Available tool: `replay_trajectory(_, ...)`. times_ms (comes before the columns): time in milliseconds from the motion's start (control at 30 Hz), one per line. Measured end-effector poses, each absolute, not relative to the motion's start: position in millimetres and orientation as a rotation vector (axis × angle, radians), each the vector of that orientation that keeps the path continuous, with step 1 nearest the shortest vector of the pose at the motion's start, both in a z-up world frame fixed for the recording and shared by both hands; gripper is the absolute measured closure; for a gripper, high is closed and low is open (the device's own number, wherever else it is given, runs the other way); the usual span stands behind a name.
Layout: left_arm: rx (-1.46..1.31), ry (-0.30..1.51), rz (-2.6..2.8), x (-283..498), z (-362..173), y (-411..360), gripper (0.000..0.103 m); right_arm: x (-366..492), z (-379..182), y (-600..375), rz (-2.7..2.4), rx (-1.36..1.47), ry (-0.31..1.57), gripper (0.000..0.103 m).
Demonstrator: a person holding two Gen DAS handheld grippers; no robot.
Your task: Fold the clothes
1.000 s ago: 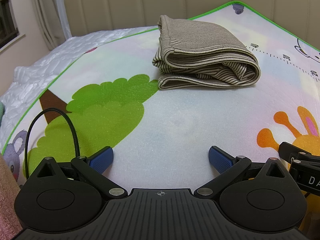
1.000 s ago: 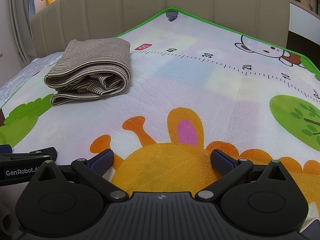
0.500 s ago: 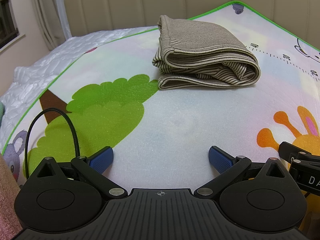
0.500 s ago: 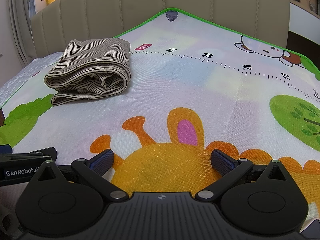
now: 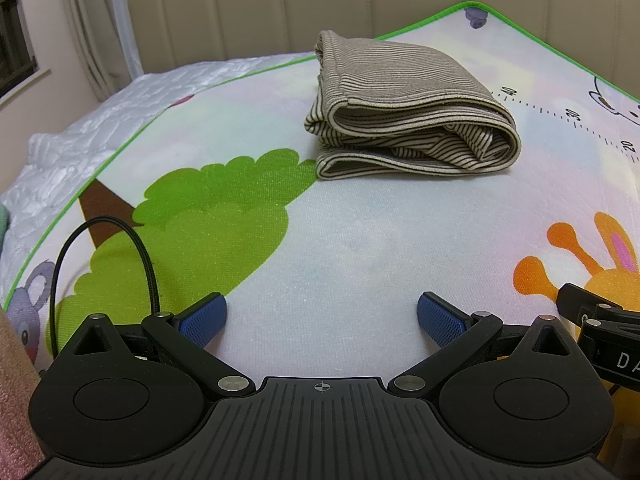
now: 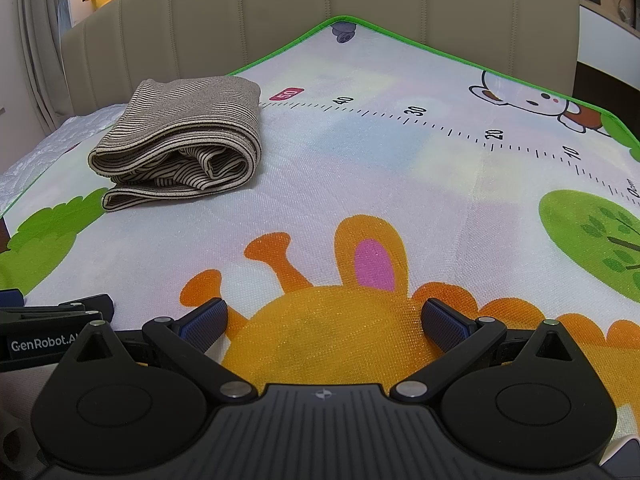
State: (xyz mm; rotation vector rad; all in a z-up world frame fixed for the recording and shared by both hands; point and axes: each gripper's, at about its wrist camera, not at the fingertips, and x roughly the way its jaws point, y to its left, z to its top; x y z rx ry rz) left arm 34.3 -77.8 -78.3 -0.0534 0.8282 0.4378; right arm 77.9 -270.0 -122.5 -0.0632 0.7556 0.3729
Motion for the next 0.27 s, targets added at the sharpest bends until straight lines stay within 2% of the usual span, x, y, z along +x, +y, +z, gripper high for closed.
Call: replay_trajectory(267,-0.056,0.813,0.430,33.1,-73.9,-75.8,0.000,78.0,-122.1,-270.5,0.372,-0.067,0.757,0.000)
